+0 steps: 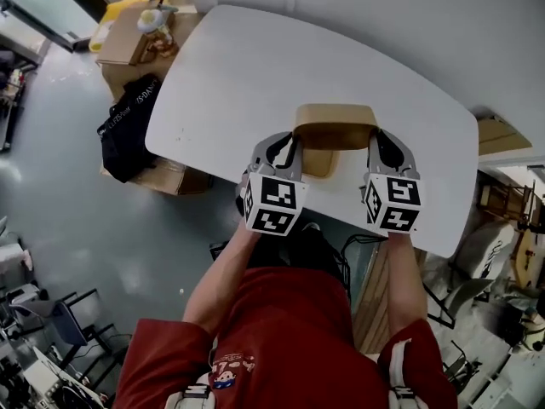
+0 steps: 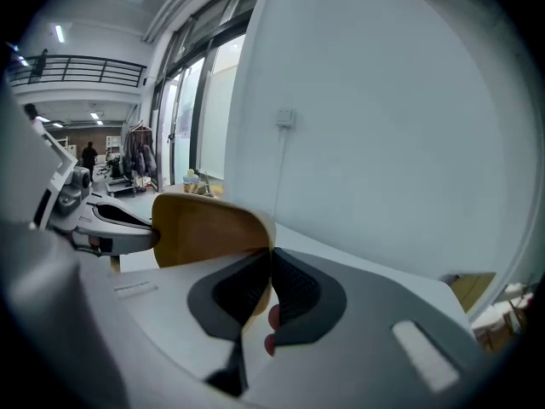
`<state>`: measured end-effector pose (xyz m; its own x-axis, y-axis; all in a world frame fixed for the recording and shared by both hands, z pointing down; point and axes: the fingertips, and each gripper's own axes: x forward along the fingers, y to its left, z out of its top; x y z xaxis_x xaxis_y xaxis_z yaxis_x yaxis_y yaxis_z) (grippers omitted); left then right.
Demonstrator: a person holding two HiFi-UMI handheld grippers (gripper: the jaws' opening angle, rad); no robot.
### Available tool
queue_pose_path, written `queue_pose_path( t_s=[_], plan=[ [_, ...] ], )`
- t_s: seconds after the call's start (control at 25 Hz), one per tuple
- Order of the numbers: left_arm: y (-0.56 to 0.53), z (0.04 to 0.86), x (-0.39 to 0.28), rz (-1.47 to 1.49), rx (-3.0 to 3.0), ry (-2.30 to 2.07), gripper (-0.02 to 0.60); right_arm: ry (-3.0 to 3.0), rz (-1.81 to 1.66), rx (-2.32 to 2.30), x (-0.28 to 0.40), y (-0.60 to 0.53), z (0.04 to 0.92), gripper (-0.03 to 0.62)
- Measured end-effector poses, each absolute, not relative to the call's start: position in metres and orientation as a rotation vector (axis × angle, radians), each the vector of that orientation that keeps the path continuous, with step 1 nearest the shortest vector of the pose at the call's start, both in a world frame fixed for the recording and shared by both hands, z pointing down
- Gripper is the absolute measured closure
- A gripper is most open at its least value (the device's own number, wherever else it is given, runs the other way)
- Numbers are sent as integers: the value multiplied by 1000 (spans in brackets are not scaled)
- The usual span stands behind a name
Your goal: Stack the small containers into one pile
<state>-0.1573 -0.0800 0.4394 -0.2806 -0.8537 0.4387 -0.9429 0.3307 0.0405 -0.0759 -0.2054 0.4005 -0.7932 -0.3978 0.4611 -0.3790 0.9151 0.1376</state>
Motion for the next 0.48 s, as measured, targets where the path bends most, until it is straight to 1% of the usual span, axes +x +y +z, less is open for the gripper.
queue_pose_path(
  t_s=[0.28,0.48],
  plan=[
    [-82,448,-169,247,1313,-2331,546,-2605,-152,223,-115,-221,409,582],
    [-80,457,-151,169,1033,-2411,546,-2599,-180,-76,-126,-228,420,582]
  ],
)
